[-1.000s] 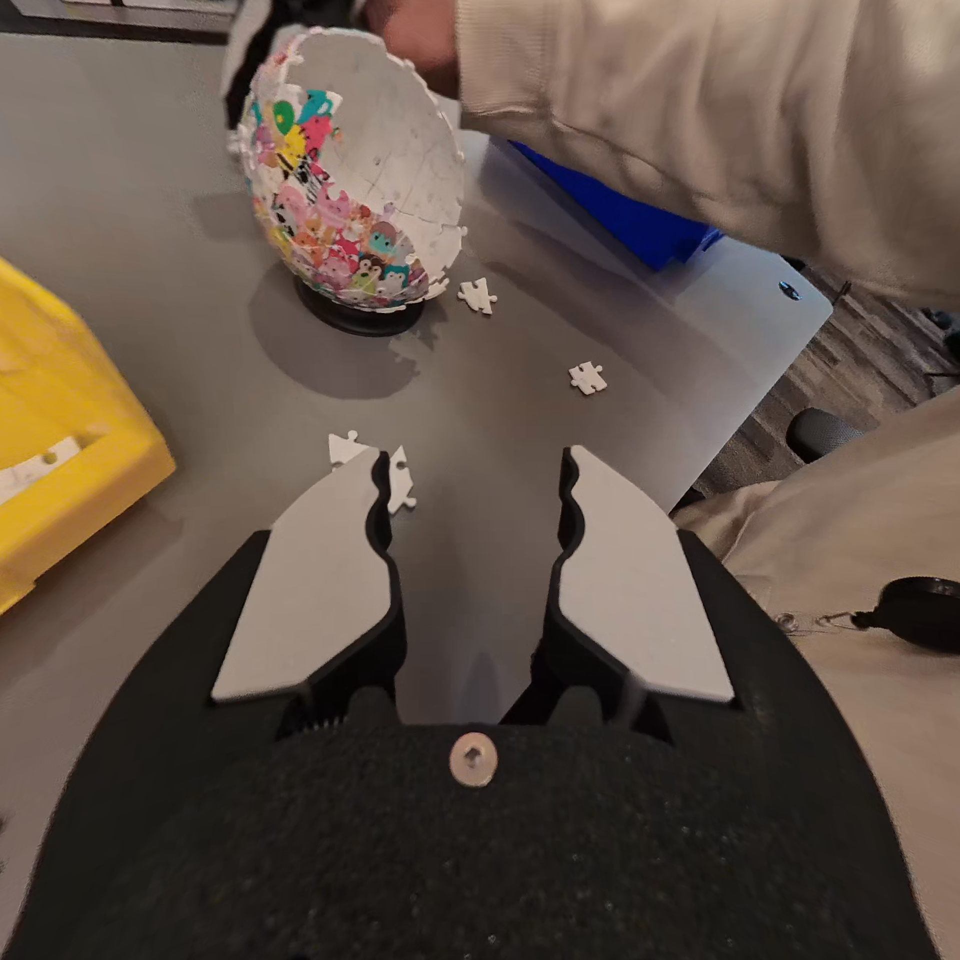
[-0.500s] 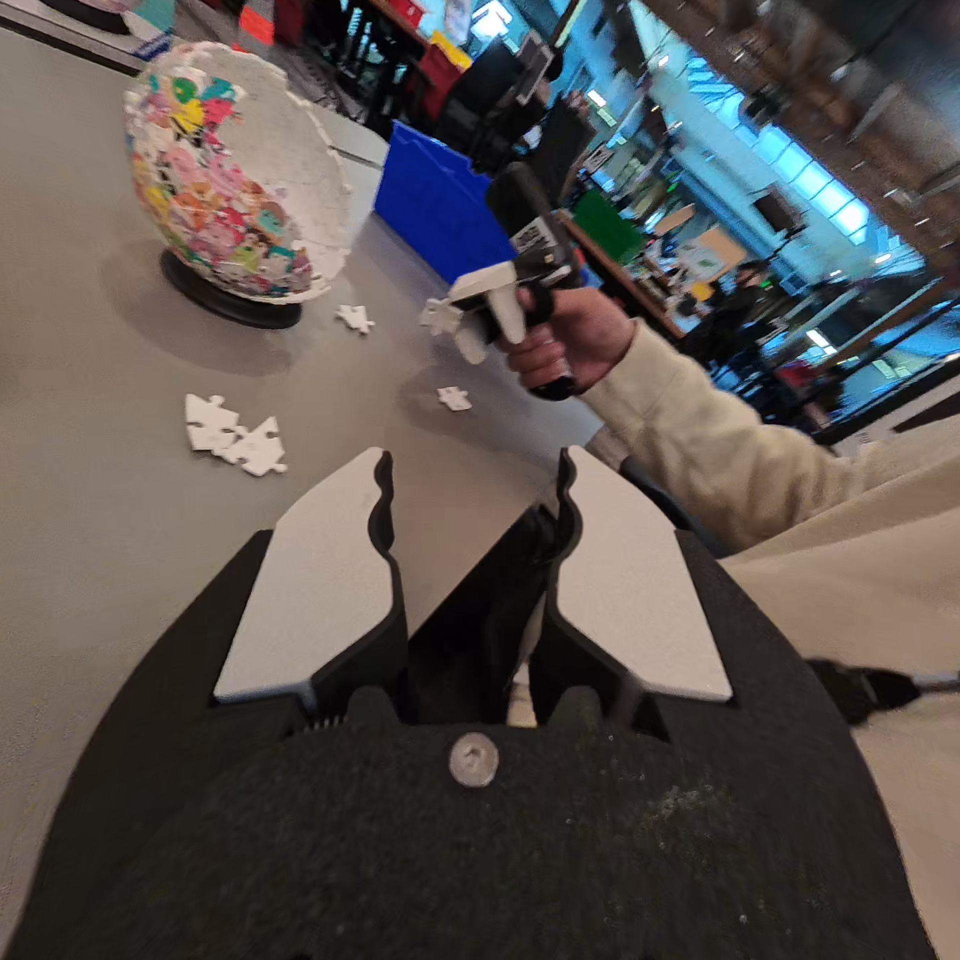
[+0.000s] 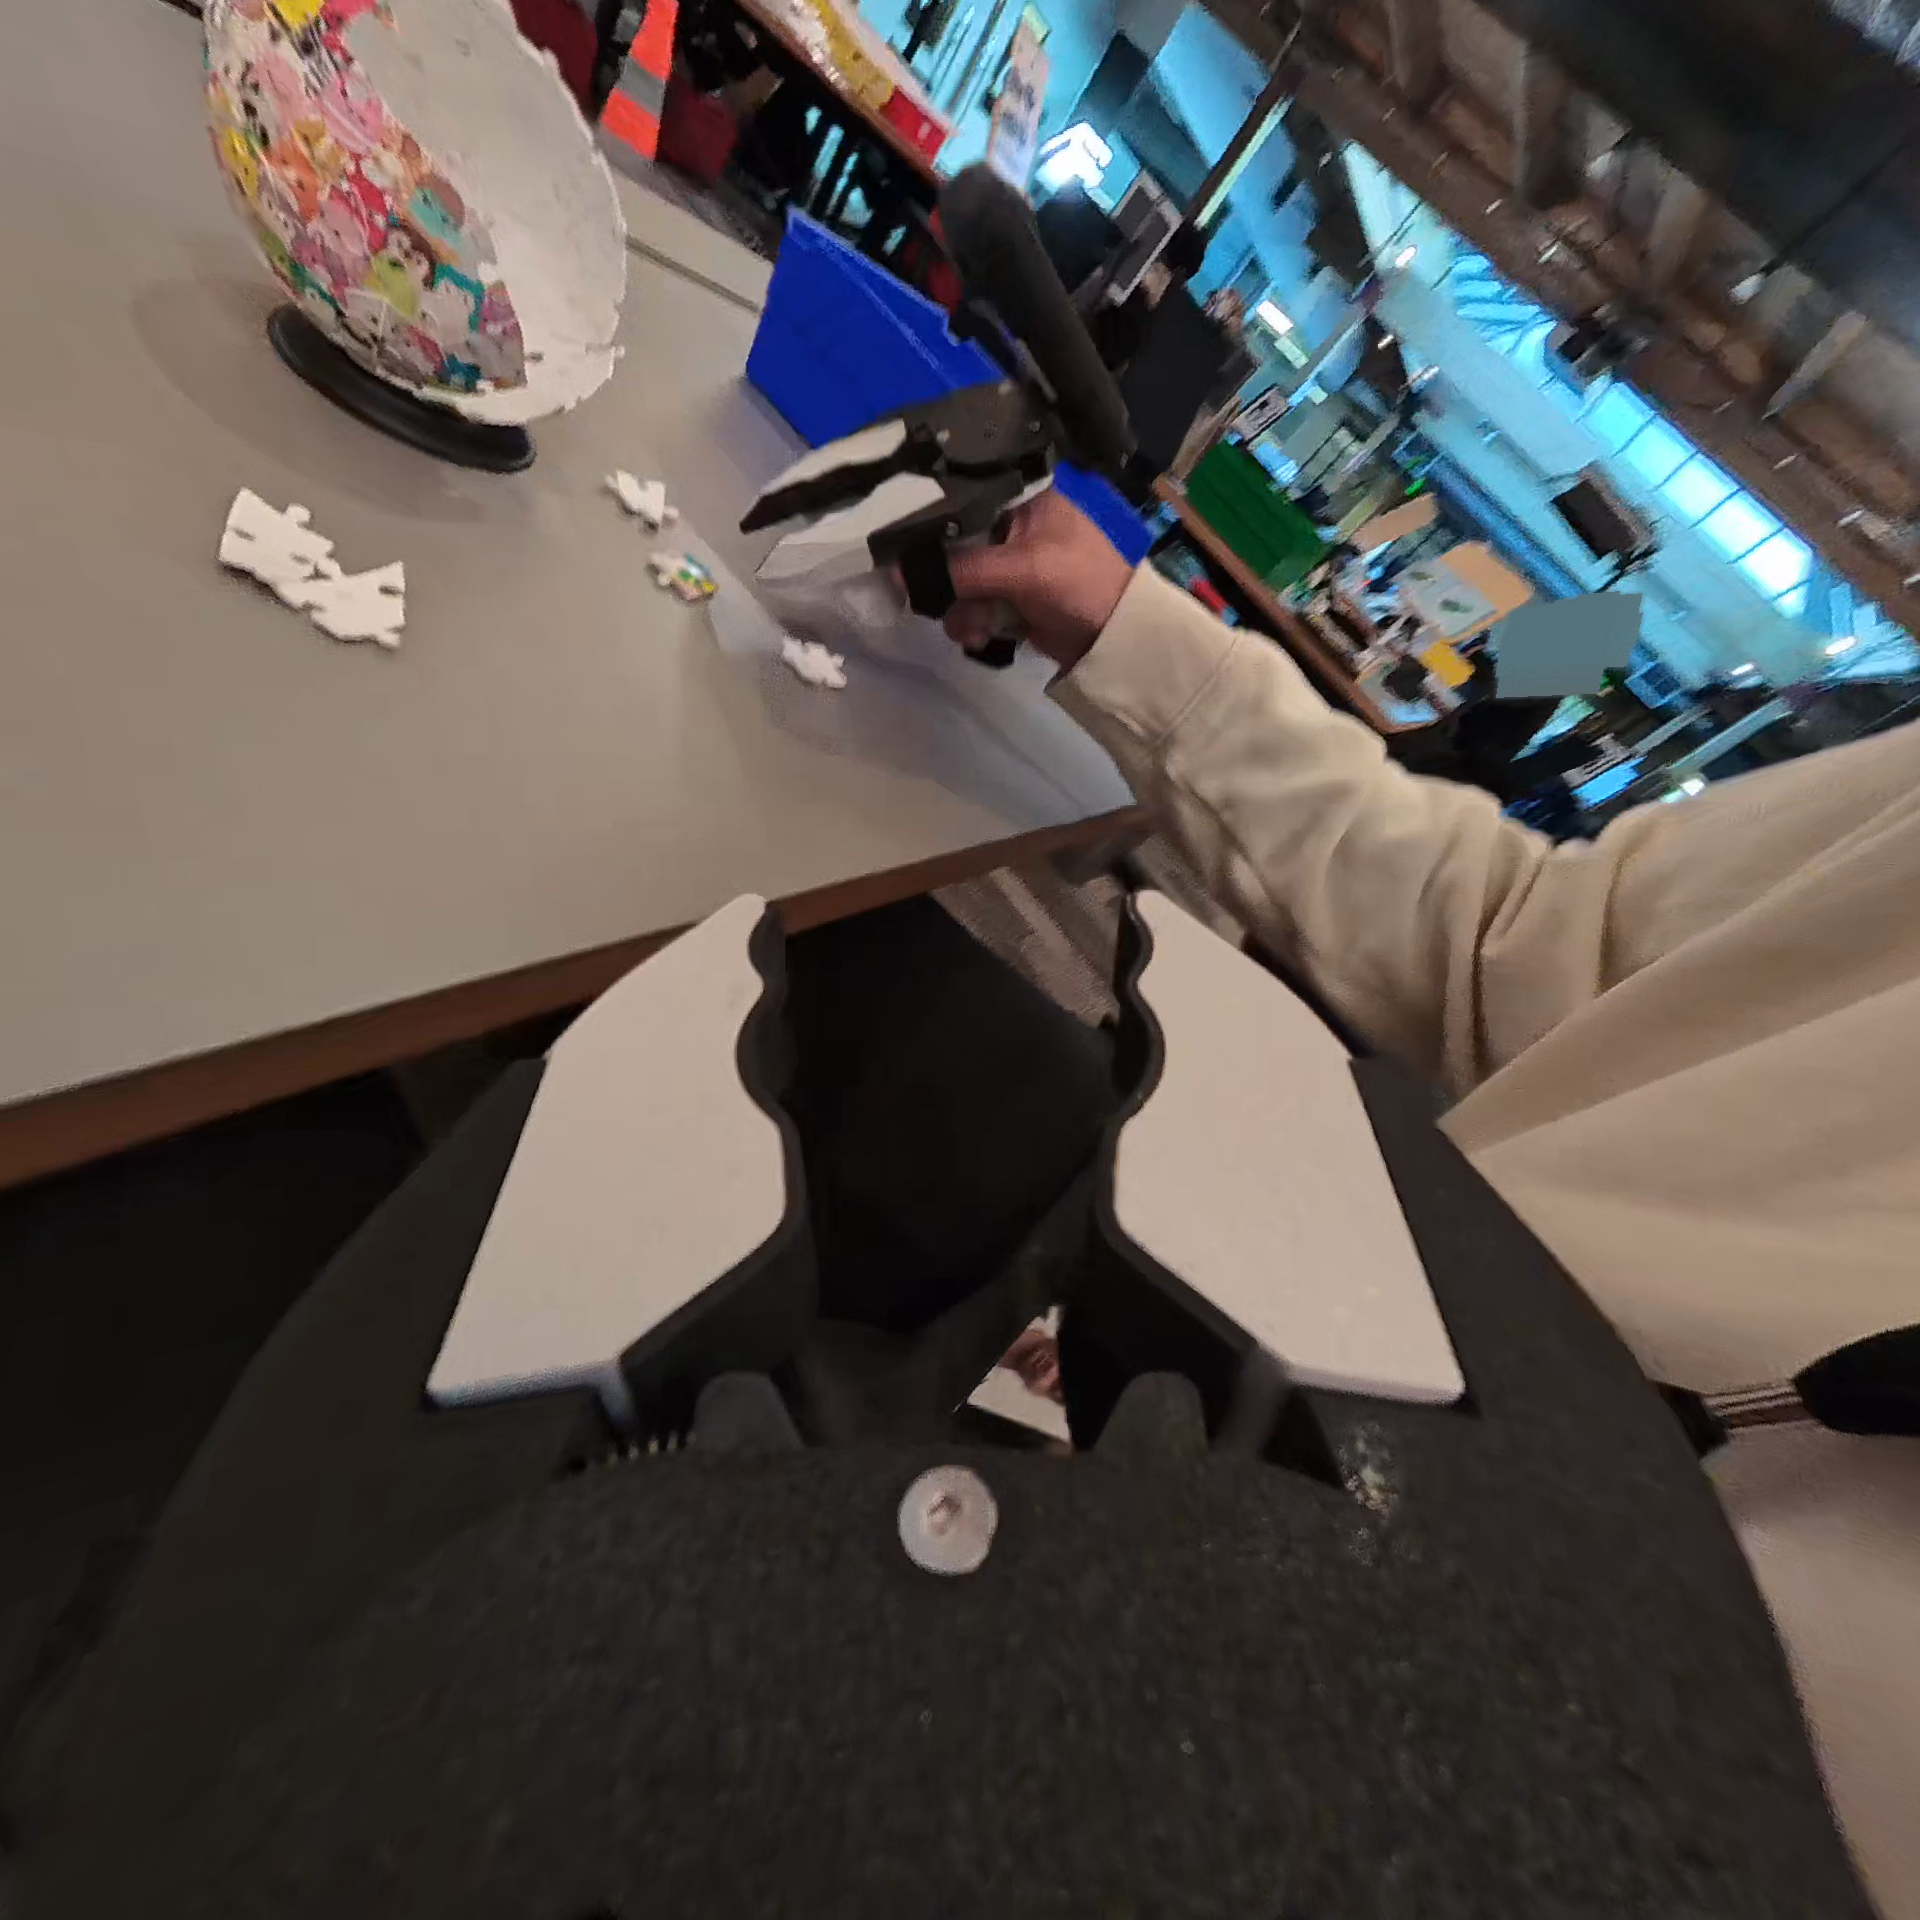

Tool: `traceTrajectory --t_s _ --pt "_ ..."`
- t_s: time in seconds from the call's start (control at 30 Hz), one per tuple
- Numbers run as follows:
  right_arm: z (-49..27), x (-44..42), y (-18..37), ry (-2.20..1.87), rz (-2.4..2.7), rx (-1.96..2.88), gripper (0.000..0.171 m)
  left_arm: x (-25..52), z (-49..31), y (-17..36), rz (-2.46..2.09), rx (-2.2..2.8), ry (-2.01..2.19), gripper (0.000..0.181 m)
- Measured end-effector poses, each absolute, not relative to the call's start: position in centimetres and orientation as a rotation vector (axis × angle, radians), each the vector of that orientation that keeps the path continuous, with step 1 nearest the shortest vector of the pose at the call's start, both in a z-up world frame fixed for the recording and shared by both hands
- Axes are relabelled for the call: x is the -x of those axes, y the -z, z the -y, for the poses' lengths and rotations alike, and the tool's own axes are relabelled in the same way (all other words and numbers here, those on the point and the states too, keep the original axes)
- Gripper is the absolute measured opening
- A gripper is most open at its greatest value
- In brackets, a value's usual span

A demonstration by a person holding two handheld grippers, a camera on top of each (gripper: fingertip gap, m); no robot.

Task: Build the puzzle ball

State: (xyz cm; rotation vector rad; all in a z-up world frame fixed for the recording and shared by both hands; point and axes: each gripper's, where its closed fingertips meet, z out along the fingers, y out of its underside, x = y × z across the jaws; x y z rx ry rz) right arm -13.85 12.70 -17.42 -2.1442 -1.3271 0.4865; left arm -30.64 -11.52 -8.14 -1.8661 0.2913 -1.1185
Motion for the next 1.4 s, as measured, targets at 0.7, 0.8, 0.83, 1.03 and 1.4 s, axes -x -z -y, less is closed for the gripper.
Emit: traceTrajectory --t_s 0.7,0.8,0.83,1.03,1.4 --pt "-12.1 15.6 15.5 -0.302 1.489 1.992 0.022 29.4 15.2 6.9 -0.348 1.811 0.995 0.052" --pt "-12.0 17.2 17.0 -0.24 1.737 1.839 0.034 29.3 17.0 6.3 -0.323 1.766 1.114 0.053" --pt "-12.0 17.6 17.7 -0.277 1.784 1.846 0.034 29.2 17.6 6.1 -0.326 1.751 1.122 0.053" --pt "-12.9 17.8 19.4 -0.486 1.898 1.947 0.027 28.7 20.0 6.9 -0.361 1.782 1.075 0.053" --pt "-16.8 13.1 14.9 0.613 1.913 1.474 0.027 29.6 19.6 8.0 -0.319 1.857 0.788 0.049"
